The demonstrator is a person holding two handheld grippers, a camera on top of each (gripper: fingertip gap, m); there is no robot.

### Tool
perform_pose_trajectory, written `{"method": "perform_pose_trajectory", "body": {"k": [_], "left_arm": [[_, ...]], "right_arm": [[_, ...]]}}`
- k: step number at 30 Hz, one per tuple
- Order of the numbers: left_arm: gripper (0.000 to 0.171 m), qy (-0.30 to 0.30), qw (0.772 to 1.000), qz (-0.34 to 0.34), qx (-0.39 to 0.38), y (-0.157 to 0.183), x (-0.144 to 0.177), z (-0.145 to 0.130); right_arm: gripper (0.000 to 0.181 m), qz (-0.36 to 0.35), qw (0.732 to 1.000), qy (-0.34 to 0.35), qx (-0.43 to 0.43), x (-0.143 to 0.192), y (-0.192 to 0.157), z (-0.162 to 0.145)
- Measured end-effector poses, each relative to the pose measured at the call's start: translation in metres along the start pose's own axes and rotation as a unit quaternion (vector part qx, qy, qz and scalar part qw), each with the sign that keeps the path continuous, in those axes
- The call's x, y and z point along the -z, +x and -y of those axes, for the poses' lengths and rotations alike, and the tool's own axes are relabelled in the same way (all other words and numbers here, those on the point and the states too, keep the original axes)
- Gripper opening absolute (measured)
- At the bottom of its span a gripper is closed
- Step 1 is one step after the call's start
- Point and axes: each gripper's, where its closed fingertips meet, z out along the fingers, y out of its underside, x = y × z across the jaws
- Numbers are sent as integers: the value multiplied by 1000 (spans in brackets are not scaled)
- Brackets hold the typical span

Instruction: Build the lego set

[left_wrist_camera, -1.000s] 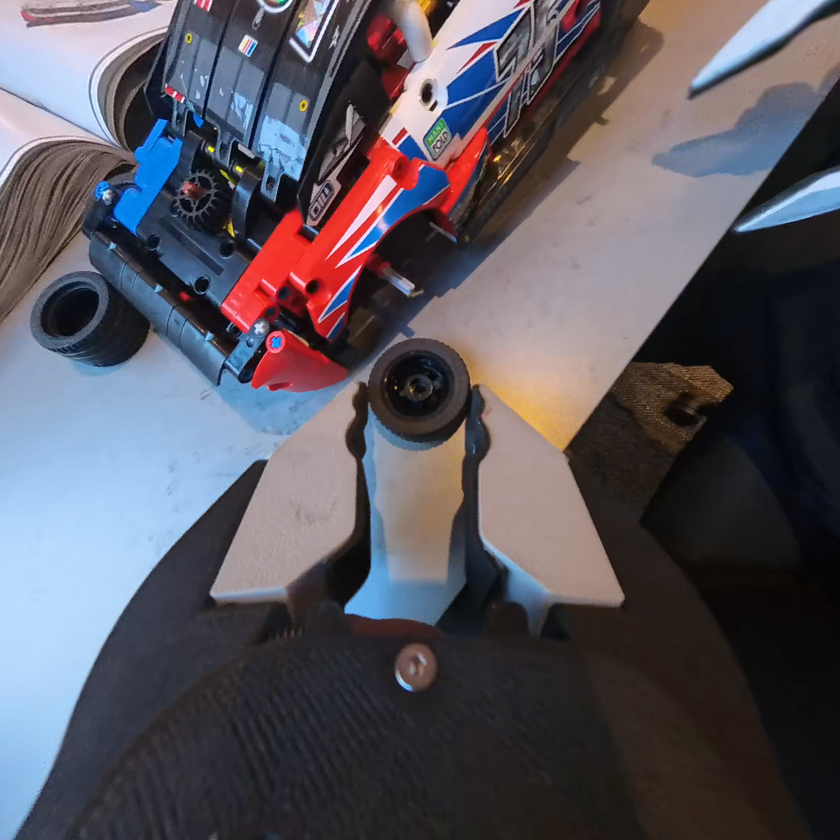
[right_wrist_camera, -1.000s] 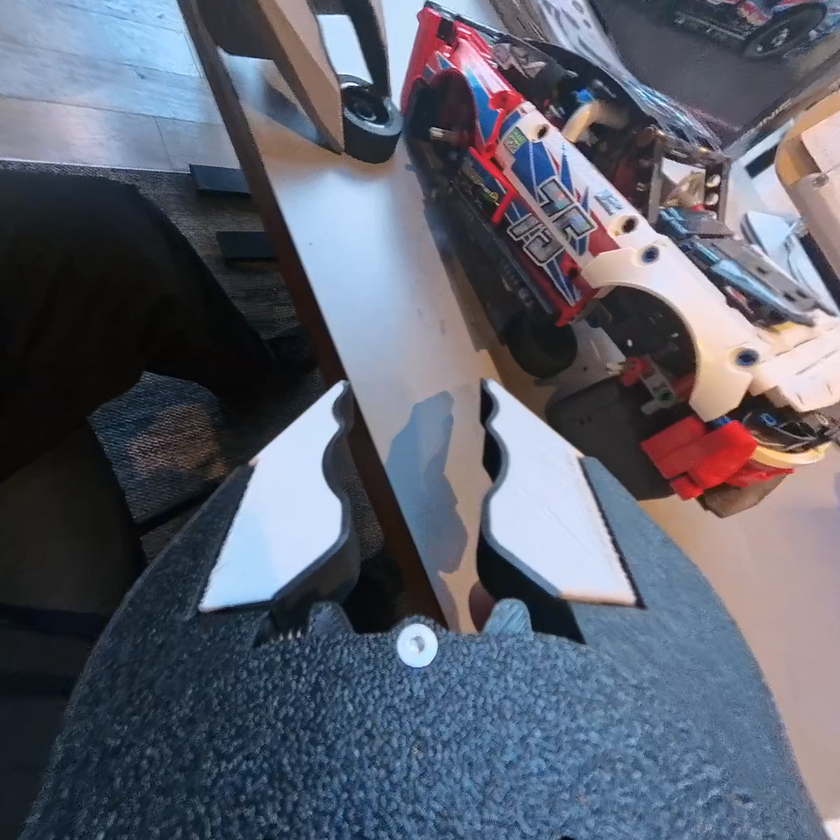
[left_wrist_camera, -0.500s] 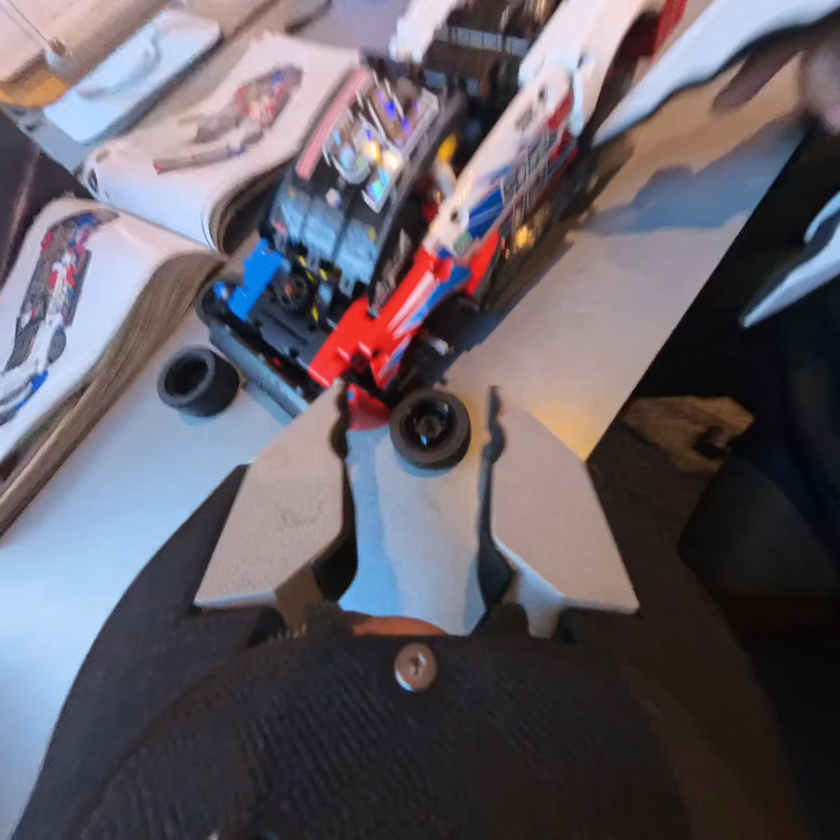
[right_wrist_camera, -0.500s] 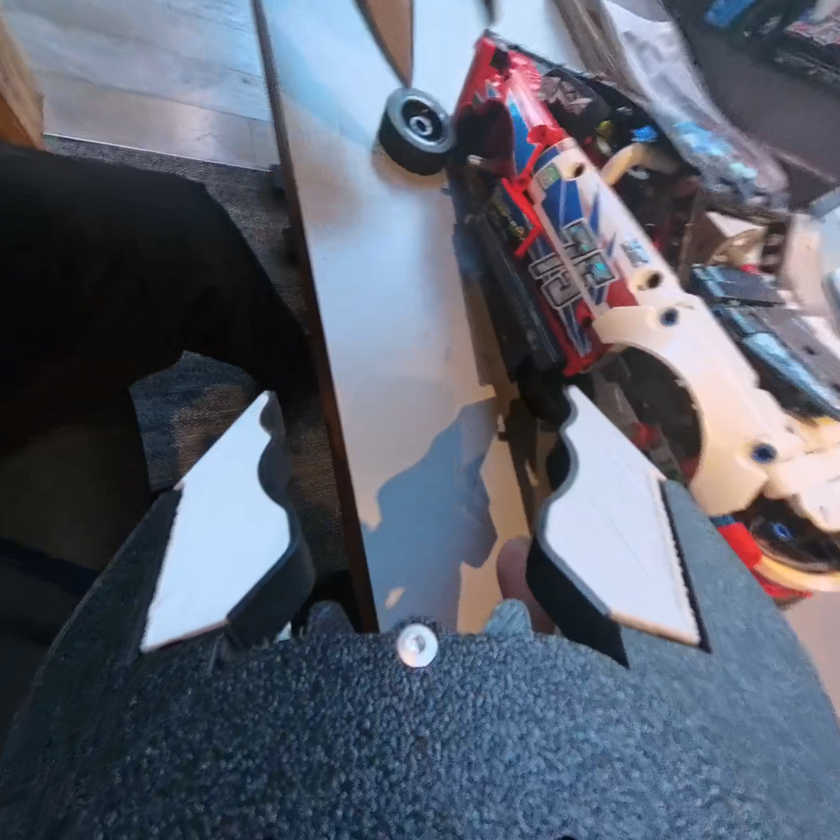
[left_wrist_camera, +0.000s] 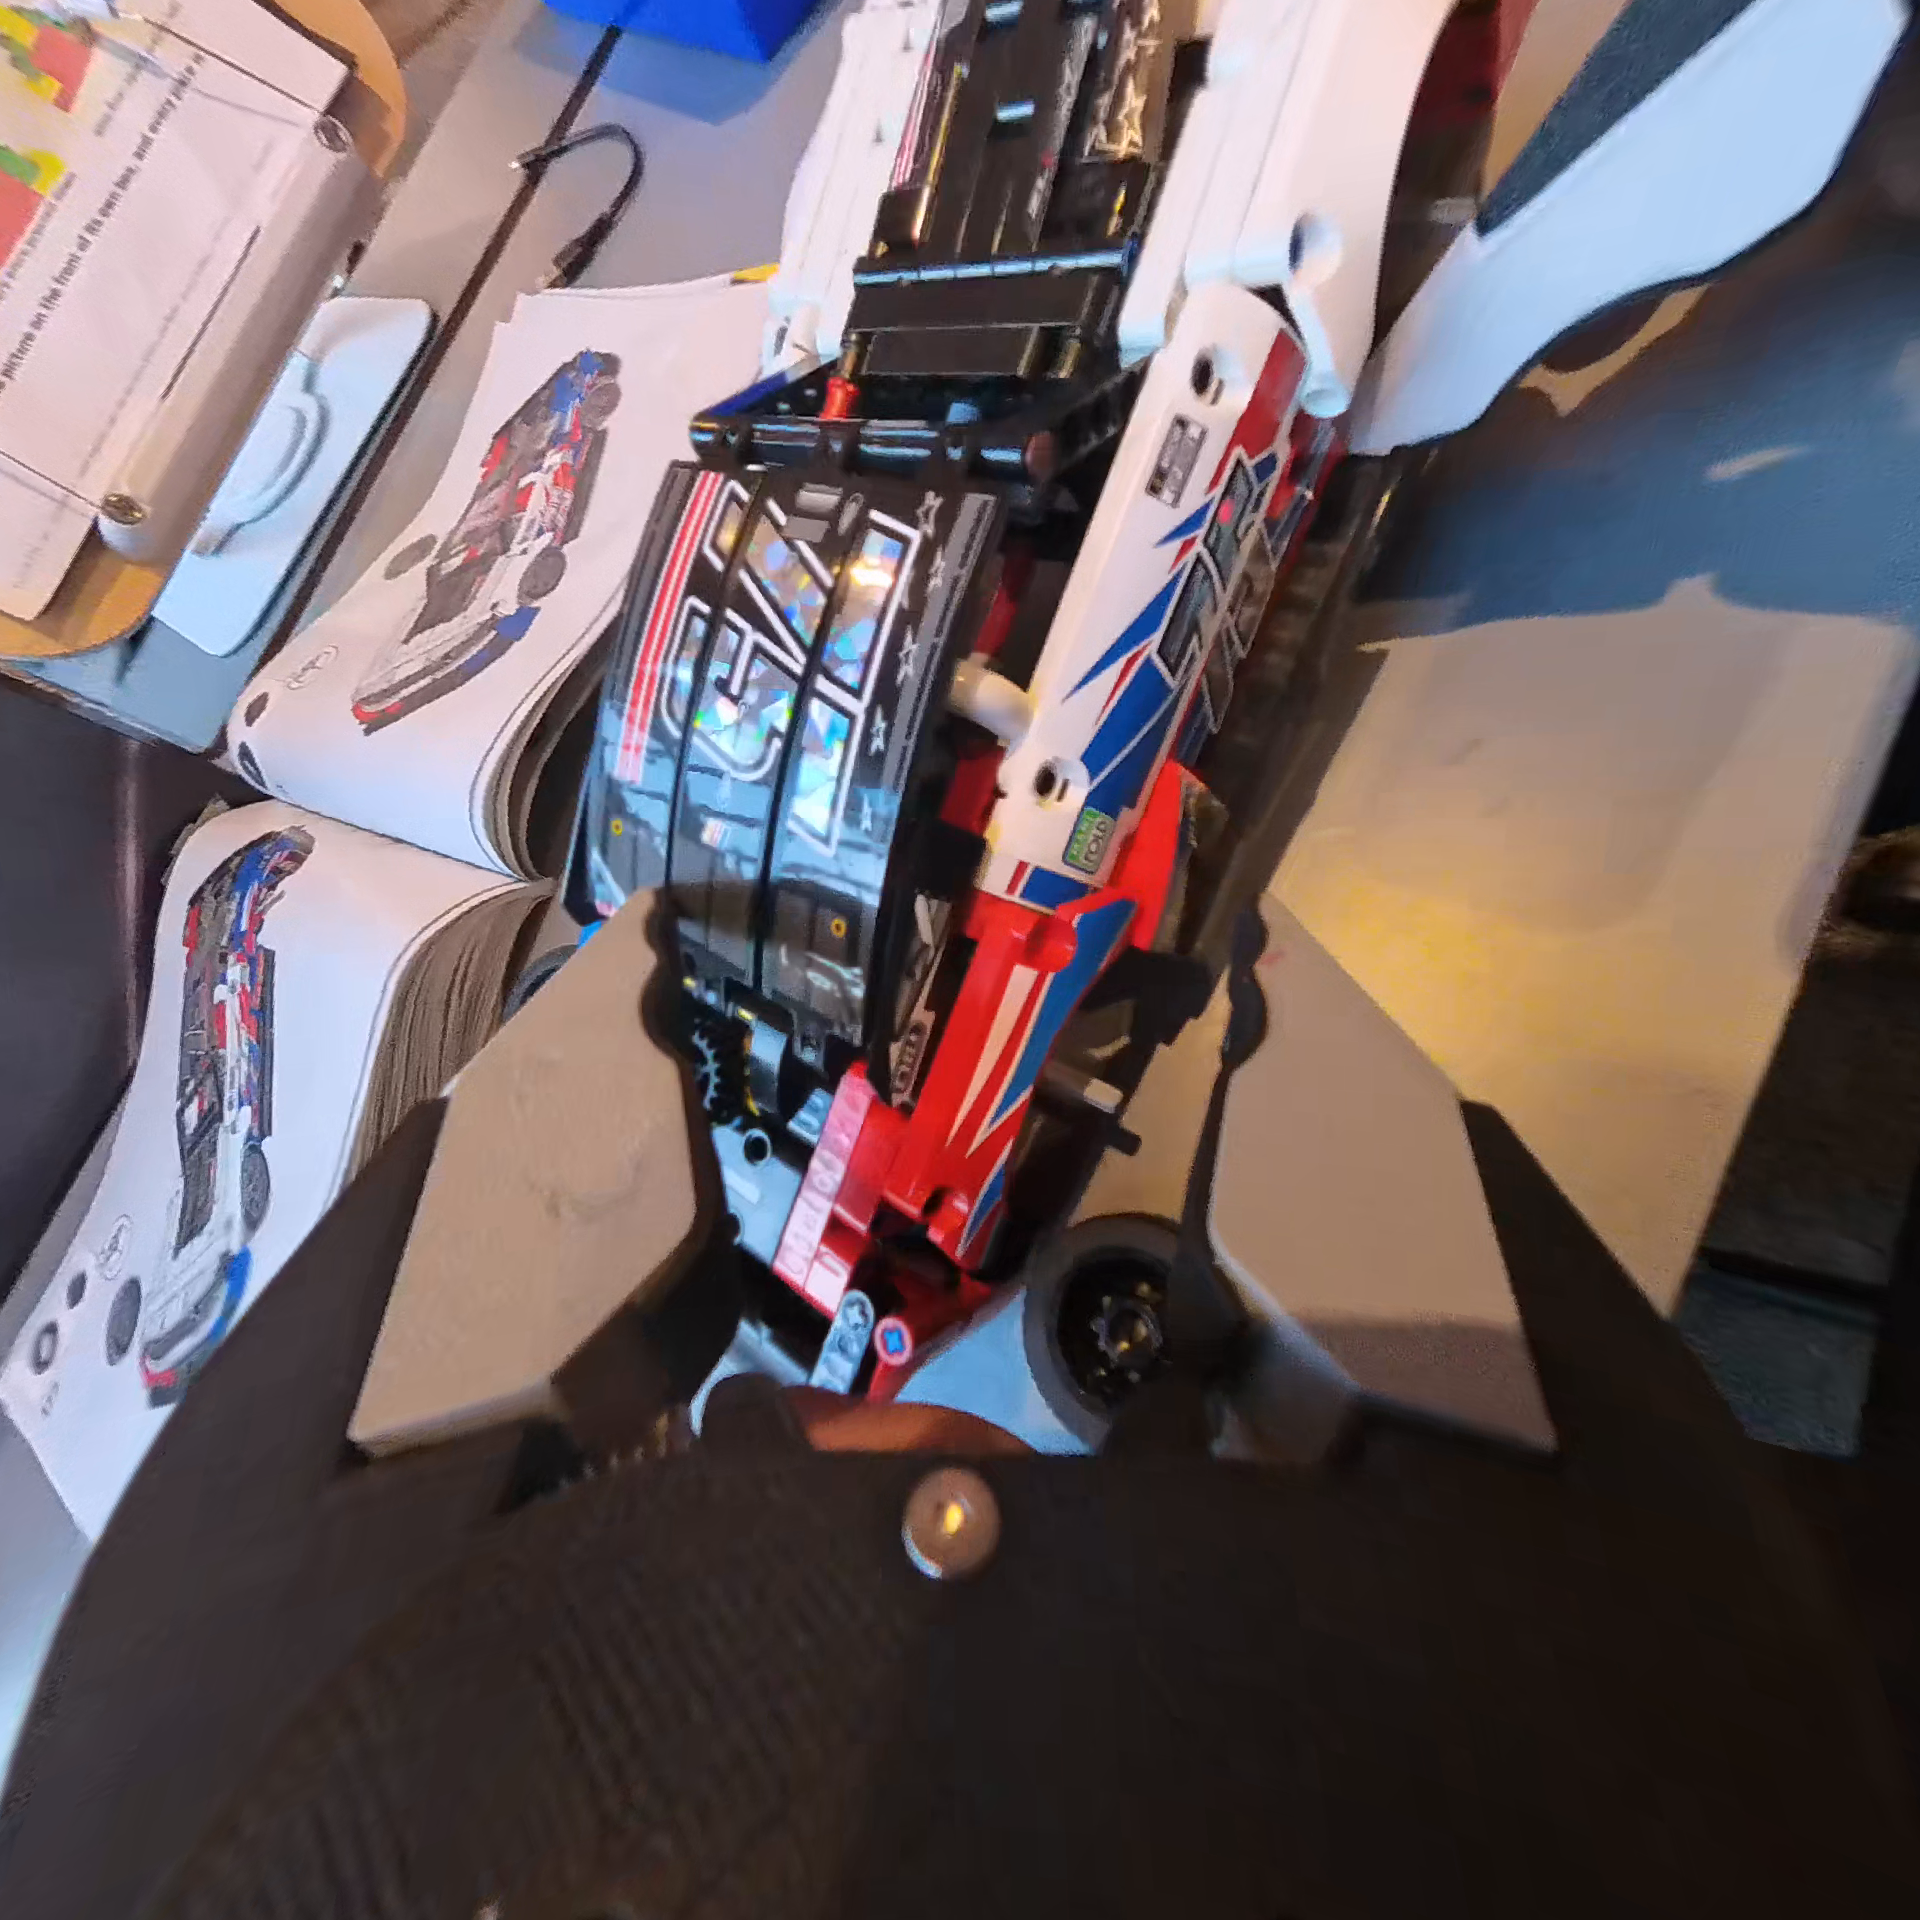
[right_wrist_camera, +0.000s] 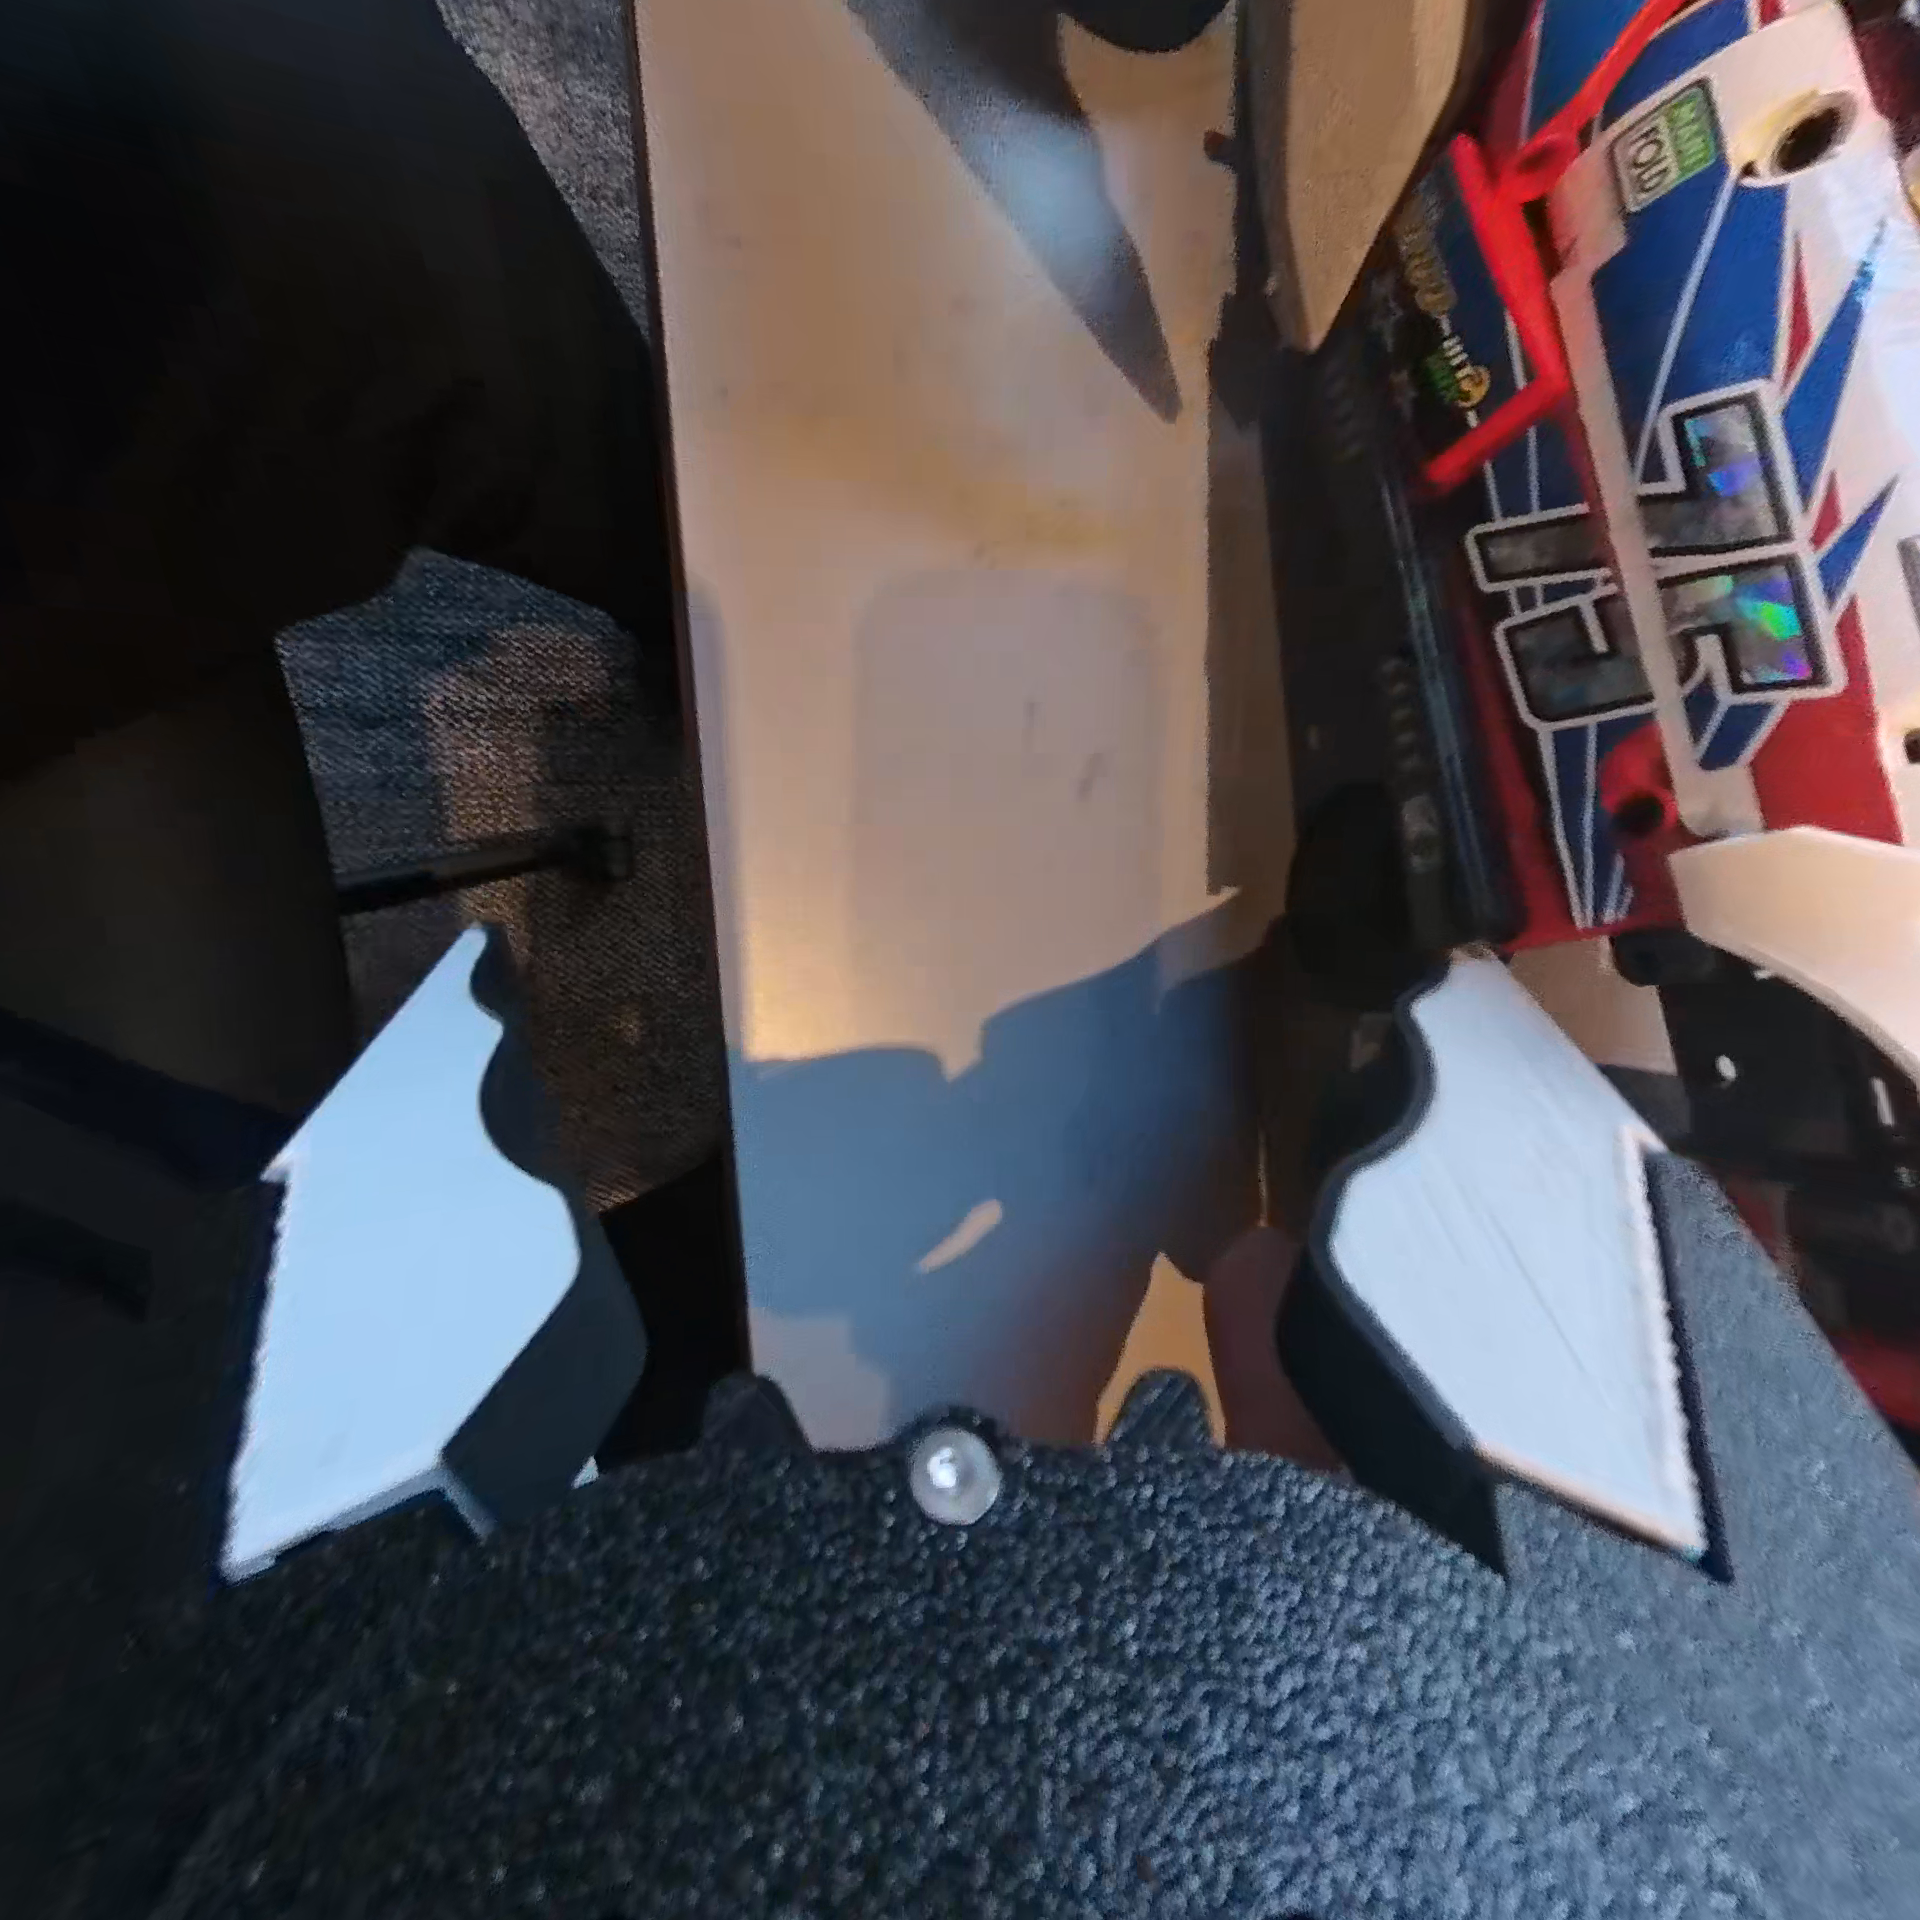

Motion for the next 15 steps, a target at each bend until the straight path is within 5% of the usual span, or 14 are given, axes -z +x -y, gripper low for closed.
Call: {"method": "perform_pose_trajectory", "body": {"k": [6,15], "left_arm": [[95,11,1000,6,-10,-5,0,-1],[87,35,999,3,-7,-2,6,4]], "right_arm": [[154,30,999,-13,33,9,-11,-3],[122,17,999,46,17,38,-16,21]]}}
